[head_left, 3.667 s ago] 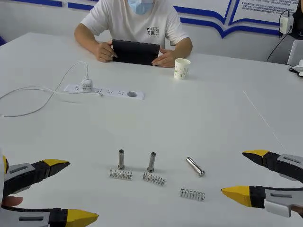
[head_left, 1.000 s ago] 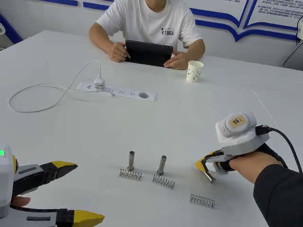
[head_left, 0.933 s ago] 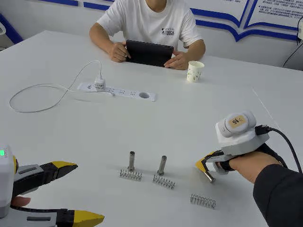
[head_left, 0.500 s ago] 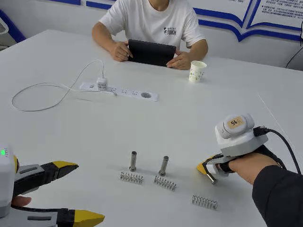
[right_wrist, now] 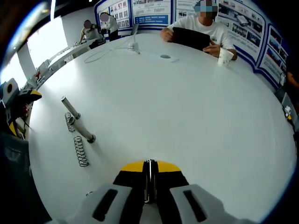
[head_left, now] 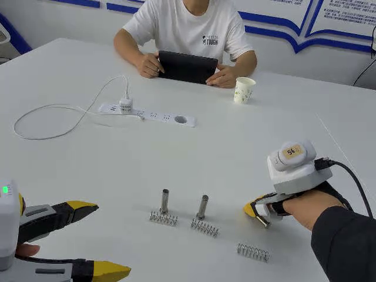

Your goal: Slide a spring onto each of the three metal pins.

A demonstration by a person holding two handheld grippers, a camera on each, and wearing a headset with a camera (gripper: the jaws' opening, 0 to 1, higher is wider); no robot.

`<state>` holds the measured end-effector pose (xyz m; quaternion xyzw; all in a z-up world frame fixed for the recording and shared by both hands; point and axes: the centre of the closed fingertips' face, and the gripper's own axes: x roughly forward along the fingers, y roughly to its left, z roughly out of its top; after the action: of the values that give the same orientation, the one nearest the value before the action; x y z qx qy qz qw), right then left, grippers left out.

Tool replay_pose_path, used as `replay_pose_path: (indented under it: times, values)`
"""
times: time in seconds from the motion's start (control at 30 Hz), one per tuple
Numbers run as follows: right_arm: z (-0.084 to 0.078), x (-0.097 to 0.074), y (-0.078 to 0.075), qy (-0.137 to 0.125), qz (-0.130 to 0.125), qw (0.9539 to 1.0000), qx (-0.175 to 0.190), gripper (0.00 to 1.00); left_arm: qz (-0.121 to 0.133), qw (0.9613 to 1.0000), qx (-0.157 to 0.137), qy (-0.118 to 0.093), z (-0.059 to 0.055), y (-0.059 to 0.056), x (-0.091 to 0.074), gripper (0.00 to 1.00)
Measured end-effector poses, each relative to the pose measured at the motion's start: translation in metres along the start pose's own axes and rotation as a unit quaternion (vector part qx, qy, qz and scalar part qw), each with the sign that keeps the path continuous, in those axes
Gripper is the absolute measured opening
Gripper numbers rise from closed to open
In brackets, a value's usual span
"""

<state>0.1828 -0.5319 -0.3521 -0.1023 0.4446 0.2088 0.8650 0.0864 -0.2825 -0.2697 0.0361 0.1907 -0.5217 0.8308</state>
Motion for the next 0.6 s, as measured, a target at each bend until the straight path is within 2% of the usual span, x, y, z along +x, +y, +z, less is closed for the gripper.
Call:
replay_pose_path:
  times: [0.6]
  values:
    - [0.005, -0.031, 0.005, -0.042, -0.014, 0.9990, -0.004, 0.09, -0.001, 1.0000, 0.003, -0.003, 0.003, 0.000, 0.001, 0.78]
